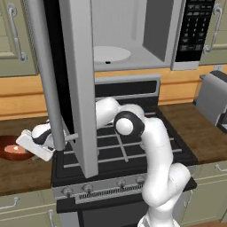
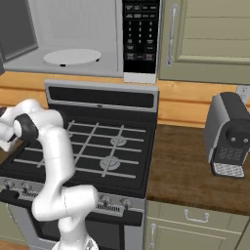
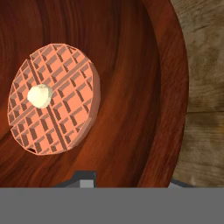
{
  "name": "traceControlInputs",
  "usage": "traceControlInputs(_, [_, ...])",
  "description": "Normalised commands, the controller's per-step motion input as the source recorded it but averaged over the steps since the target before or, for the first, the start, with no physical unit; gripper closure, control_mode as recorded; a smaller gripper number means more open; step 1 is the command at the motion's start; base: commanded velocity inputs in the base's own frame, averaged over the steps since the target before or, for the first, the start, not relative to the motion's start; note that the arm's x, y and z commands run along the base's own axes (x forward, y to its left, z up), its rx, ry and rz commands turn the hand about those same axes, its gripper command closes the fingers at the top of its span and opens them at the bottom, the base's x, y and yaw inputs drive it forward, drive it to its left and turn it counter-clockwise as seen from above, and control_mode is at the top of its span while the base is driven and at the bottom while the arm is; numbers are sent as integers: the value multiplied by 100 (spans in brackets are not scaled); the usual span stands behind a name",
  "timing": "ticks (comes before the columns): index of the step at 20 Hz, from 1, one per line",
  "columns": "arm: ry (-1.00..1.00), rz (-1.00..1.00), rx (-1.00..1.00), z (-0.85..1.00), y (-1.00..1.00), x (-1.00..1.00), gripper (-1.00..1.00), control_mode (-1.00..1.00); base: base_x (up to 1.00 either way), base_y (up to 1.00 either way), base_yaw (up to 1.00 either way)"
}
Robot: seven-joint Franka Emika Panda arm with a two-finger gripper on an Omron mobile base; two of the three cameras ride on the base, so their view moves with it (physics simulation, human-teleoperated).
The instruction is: Open the microwave, place the bowl with waffle inside the microwave, then close the microwave door and turn it on.
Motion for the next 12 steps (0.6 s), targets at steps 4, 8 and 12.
traceControlInputs(4, [-6, 0, 0, 25, -89, -65, 100, -100, 0, 0, 0])
traceControlInputs(8, [-12, 6, -6, 91, -100, -79, 100, -100, 0, 0, 0])
traceControlInputs(12, [-9, 10, -10, 88, -100, -74, 100, -100, 0, 0, 0])
